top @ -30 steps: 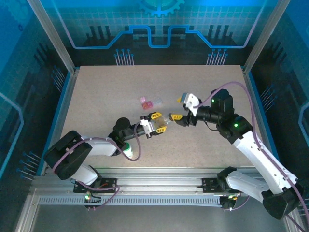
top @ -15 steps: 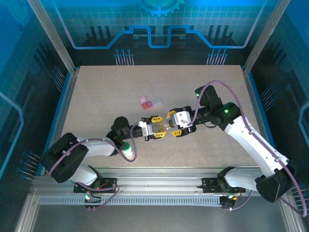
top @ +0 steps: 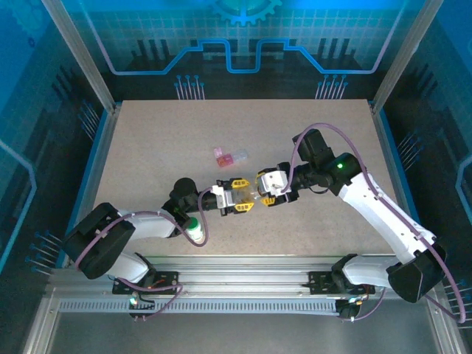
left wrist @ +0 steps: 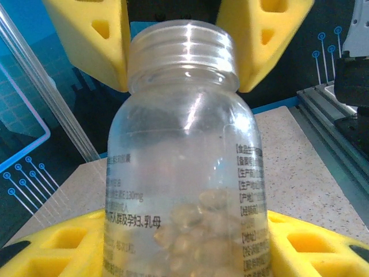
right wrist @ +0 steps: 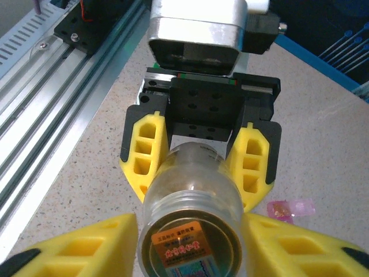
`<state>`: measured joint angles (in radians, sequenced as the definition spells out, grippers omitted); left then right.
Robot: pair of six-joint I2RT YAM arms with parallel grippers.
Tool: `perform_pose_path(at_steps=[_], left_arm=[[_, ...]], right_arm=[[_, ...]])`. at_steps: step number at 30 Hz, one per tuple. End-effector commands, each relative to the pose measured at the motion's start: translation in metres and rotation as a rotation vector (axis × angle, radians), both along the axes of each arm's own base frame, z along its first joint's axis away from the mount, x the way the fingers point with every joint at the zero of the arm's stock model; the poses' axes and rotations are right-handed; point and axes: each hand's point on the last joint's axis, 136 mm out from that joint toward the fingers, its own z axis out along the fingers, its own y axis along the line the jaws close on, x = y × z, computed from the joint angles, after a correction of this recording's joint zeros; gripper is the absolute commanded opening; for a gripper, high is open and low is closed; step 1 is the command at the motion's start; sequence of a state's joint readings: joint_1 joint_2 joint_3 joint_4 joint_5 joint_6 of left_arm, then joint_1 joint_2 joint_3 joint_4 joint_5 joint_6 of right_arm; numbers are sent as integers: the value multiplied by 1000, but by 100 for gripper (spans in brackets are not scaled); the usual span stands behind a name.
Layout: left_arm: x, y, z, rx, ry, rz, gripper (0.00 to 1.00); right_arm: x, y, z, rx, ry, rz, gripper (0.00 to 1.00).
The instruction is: Sort the pills into containers
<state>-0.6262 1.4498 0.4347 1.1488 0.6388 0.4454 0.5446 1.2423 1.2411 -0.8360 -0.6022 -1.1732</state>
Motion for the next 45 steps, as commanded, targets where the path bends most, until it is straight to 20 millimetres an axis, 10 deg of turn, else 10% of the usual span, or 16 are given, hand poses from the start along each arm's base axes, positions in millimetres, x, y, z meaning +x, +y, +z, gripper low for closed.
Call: perform_pose_path(at_steps=[1, 11, 13, 20, 28, 32, 45], left_arm=[[-5, 2, 16, -34, -31, -30, 0], [6, 1, 28, -14, -67, 19, 0], [10, 3, 30, -6, -80, 46, 0], [22, 7, 34, 3, -112, 126, 0], [28, 7, 36, -11, -126, 185, 0], [38, 14, 35, -24, -133, 260, 0], [50, 15, 36, -76, -141, 325, 0]], right_arm=[[-3, 3, 5, 2, -1, 7, 44], [9, 14, -23, -40, 204, -244, 20], [15, 15, -28, -33, 287, -340, 1], [23, 26, -41, -3, 605, -566, 0], [54, 26, -12, 162, 634, -773, 0], [71, 6, -3, 199, 605, -952, 56], [64, 23, -25, 204, 924, -1033, 74]])
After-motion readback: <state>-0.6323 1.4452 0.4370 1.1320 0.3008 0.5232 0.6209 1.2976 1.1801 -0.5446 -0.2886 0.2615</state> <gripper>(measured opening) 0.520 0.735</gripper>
